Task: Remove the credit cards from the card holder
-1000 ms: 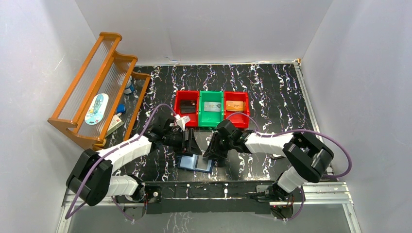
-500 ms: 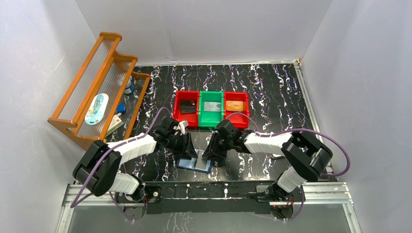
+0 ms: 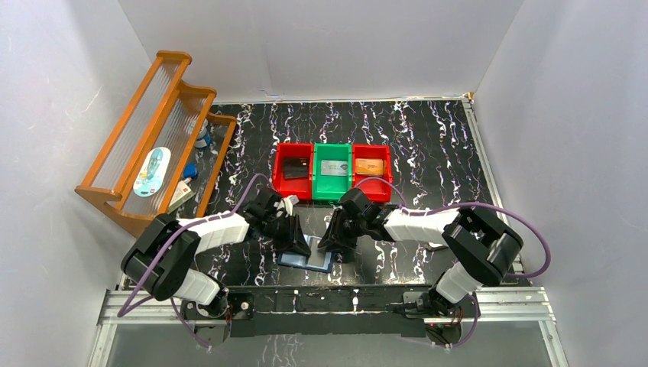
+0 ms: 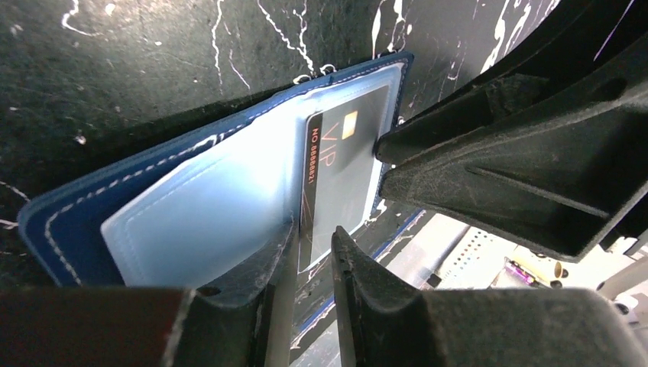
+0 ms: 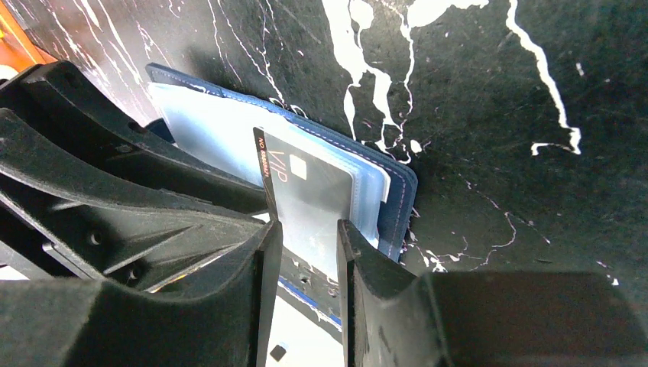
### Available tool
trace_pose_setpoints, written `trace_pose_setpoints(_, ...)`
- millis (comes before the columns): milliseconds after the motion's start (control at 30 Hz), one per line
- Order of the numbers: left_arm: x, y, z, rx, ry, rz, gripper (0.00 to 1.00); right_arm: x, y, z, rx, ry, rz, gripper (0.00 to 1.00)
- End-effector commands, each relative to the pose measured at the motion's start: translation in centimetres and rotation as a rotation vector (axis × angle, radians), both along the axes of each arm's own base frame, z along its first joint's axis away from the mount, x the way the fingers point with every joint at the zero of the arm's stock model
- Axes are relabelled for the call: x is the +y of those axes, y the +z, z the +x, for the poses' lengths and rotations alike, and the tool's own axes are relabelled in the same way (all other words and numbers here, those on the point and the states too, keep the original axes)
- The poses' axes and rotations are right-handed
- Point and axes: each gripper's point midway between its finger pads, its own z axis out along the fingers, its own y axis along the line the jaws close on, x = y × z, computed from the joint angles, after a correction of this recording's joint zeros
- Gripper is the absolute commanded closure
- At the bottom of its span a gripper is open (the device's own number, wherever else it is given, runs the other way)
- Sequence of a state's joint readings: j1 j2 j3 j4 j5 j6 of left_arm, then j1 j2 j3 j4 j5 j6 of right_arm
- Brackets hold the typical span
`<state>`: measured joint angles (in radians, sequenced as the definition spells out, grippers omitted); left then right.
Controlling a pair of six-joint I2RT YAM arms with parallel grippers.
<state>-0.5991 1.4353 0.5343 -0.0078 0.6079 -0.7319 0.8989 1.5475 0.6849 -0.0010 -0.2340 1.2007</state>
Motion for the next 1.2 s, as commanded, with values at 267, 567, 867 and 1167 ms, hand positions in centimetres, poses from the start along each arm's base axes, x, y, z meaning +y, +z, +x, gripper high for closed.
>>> trace_pose_setpoints(267, -1.2, 0.9, -1.0, 0.055, -0.016, -0.106, 0.83, -0.7, -1.2, -0.1, -0.003, -0.002, -0.049, 0.59)
trace_pose_setpoints(567, -0.7, -0.7, -0.4, 0.076, 0.102, -0.068, 0.80, -0.5, -1.2, -0.4, 0.010, -0.001, -0.028, 0.59)
trace_pose_setpoints(867, -1.4, -1.0, 0.2, 0.118, 0.225, -0.141, 0.83, -0.7, -1.6, -1.0, 0.039, -0.011, -0.009, 0.59)
trace_pose_setpoints(1167, -0.4, -1.7, 0.1, 0.093, 0.220, -0.058, 0.83, -1.1, 1.3, 1.2, -0.094, -0.017, -0.071, 0.58)
